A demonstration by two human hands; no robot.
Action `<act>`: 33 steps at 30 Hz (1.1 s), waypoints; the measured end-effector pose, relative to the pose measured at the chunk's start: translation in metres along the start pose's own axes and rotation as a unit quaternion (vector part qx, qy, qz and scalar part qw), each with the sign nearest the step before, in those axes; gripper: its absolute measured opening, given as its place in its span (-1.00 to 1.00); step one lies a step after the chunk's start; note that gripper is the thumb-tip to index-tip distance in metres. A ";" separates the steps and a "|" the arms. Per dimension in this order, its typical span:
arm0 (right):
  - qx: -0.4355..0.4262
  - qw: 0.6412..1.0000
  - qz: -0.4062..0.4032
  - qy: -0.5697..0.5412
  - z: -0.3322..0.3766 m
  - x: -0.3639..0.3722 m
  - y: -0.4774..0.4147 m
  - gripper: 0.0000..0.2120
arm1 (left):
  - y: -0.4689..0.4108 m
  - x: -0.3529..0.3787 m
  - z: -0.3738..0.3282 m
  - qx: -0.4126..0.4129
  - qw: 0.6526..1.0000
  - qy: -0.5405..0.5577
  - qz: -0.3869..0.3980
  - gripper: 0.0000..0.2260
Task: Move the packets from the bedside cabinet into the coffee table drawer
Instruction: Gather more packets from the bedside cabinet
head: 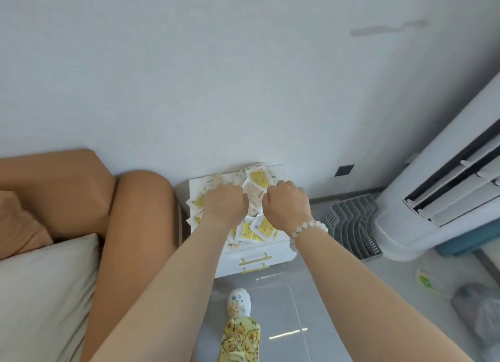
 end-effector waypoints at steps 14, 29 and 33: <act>0.016 0.997 0.070 0.022 0.009 0.079 -0.166 -0.65 | -0.154 0.069 0.080 -0.048 0.997 0.062 -0.002 -0.65; 0.186 0.957 0.220 -0.036 -0.048 0.257 -0.223 -0.50 | -0.157 0.251 0.063 -0.159 0.954 0.177 0.184 -0.65; 0.222 0.951 0.207 -0.051 -0.049 0.287 -0.230 -0.18 | -0.147 0.276 0.035 -0.189 0.939 0.178 0.225 -0.37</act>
Point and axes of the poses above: each hand's wrist, its own y-axis away from the middle knuckle, its own x-axis out of the palm, z = x × y, the point moved 1 cm from there along -y, towards the middle knuckle, and after that the axes turned 1 degree about y, right-handed, at the moved point
